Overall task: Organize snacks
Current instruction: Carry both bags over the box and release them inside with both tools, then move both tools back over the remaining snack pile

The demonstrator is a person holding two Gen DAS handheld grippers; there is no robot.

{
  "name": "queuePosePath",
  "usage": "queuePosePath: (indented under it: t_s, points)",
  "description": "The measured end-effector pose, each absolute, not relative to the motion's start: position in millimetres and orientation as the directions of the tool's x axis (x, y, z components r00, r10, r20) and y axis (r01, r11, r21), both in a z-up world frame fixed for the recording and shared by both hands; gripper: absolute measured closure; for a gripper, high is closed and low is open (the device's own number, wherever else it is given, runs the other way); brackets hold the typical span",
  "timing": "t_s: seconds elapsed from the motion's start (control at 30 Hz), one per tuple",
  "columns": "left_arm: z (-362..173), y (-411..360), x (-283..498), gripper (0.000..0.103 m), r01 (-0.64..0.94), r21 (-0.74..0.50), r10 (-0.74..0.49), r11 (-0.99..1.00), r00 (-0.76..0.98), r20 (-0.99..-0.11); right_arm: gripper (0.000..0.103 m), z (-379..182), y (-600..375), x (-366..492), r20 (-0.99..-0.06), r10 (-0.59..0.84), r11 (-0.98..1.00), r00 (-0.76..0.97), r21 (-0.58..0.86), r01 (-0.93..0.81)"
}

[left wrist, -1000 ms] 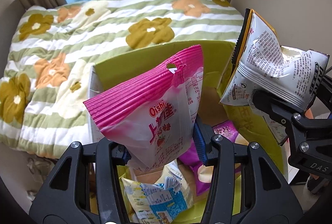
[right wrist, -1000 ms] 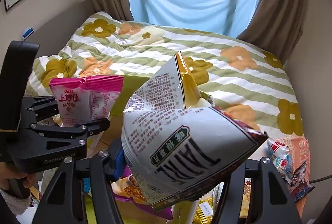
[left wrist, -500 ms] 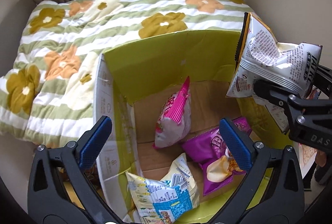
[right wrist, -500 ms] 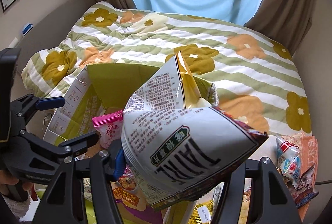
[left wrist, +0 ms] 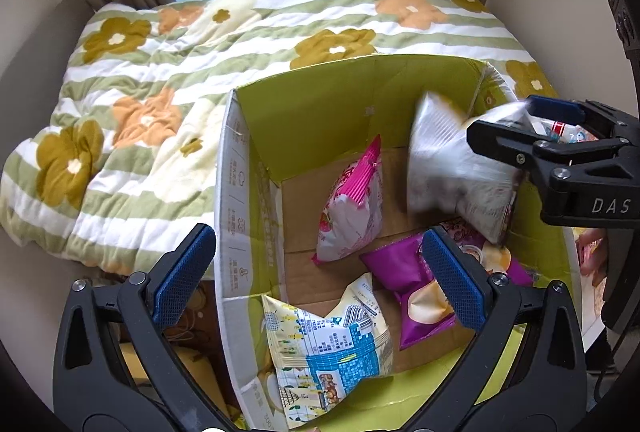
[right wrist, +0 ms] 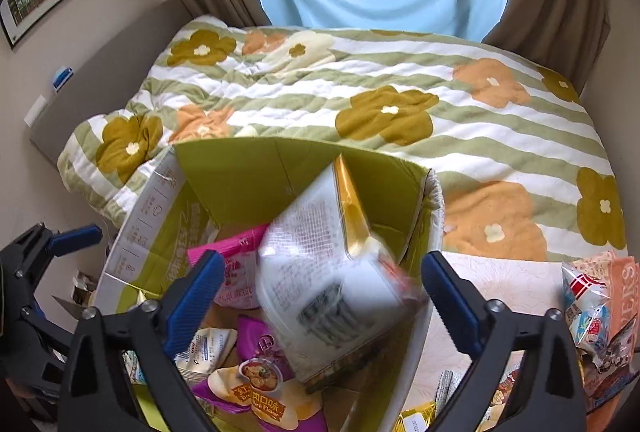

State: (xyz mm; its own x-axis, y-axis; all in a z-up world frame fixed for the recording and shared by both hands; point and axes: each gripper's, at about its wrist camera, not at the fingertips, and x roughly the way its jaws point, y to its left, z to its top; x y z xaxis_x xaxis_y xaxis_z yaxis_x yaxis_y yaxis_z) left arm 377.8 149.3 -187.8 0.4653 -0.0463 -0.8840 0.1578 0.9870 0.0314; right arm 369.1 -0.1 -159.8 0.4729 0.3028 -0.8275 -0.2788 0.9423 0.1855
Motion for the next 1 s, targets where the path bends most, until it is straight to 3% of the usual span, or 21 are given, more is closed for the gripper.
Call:
queuePosePath:
  t_s: [0.53, 1.0]
  points:
    - [-157, 148, 345, 0.001, 0.147, 0.032, -0.051, 0.989, 0.528, -0.848, 0.003, -126, -7, 335, -0.792, 0.303, 0.94, 0.53, 0.155, -0.305]
    - [-107, 130, 303, 0.001, 0.231, 0.022, -0.124, 0.973, 0.596, -0.794, 0.003, -61, -42, 274, -0.749, 0.255, 0.966, 0.611, 0.168, -0.196]
